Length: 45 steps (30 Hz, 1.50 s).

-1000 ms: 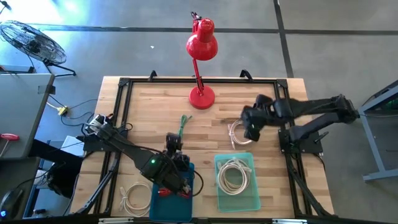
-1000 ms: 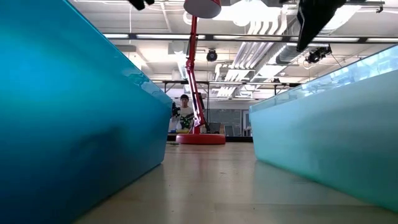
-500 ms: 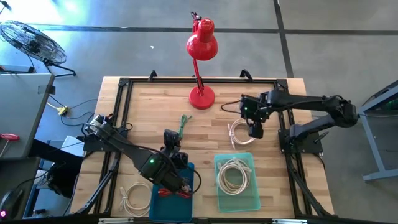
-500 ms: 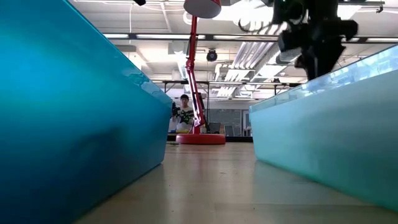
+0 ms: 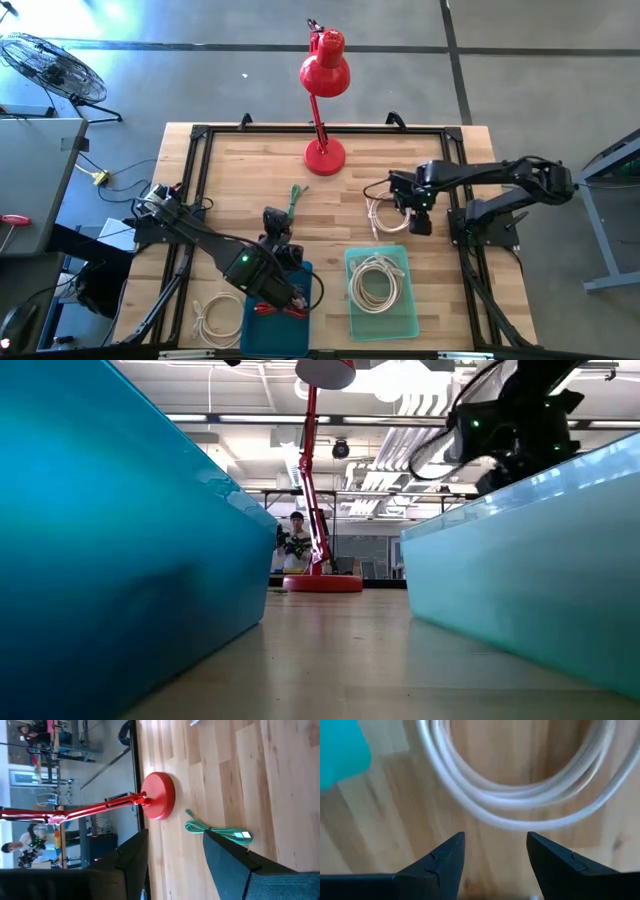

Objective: Pick & Place USB Port
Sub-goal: Put the white USB cable into the green bin

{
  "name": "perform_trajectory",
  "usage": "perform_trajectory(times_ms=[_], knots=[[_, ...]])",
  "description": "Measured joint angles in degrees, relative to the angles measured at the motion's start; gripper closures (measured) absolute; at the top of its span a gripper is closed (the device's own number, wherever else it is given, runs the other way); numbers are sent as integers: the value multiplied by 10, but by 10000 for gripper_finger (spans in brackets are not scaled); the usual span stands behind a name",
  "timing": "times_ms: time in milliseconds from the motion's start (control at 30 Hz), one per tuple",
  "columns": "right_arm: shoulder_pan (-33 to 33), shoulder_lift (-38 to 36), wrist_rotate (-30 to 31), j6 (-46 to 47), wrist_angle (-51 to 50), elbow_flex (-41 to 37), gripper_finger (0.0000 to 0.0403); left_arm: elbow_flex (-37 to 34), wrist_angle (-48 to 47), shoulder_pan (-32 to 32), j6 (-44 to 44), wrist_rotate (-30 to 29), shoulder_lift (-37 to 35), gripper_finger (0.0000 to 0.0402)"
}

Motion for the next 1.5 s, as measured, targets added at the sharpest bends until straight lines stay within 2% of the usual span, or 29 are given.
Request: perform_trajectory(times_ms=[100,300,600,833,1067,1500], knots=[[0,0,-4,1,35,3,199,0,0,0,2,-18,0,220],[2,0,-28,2,41,2,199,0,0,1,11,-40,0,220],[64,0,-46,1,134,2,199,0,0,13,33,-33,0,220],[70,2,-52,-2,153,2,199,0,0,19,47,-31,0,220],[79,56,-65,0,111,2,199,0,0,19,47,-24,0,220],[78,161,-56,-14,178,4,199,0,0,19,60,-10,0,220]])
